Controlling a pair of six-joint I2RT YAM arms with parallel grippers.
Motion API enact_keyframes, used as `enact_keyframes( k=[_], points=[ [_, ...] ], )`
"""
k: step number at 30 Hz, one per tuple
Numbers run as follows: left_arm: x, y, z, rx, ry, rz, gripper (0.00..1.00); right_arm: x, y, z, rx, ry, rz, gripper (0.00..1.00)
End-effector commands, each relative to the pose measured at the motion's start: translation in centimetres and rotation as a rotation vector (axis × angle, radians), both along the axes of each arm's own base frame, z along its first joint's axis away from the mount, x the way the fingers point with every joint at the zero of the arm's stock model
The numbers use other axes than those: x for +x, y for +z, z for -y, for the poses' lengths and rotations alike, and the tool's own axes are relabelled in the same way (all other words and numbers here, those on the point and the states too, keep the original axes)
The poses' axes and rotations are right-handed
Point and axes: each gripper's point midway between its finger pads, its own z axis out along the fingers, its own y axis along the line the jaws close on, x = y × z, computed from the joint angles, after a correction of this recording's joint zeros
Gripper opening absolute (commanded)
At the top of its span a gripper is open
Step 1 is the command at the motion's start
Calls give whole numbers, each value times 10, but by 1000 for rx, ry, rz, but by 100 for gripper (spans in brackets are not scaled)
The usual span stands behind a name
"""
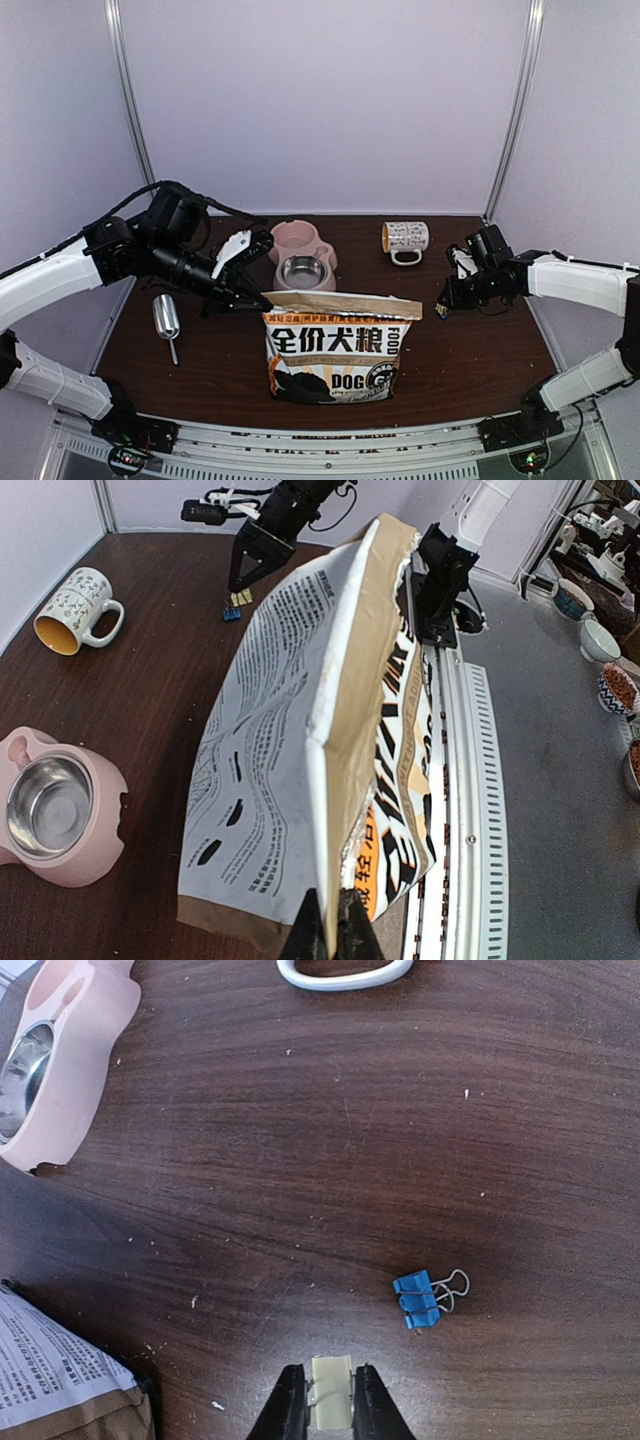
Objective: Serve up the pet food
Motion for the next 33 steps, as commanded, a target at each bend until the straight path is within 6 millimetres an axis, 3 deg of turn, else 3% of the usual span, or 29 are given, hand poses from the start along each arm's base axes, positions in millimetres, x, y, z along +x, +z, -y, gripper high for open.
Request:
enact_keyframes(
  k=[1,7,10,14,16,21,27,30,33],
  points=[
    [-10,11,5,-30,-46,25,0,13,-4,7,-2,-74,31,15],
    [-9,11,5,-27,-42,32,0,16,-19,0,45,-96,8,17],
    [-10,13,4,-28,-38,40,4,16,-24,-2,67,-104,0,23],
    [-5,19,1,-36,-1,81,48,15,-27,-1,66,-113,1,52],
    [-1,28,-3,-65,32,131,64,14,-26,0,64,-115,4,64],
    [3,56,-18,-165,119,252,79,14,-17,5,50,-124,26,77],
    [27,85,-46,-272,343,307,90,13,19,9,46,-121,96,78],
    [50,91,-63,-280,460,294,90,11,56,8,62,-90,178,79],
    [75,90,-82,-256,585,287,90,4,106,0,90,-15,290,79]
  ],
)
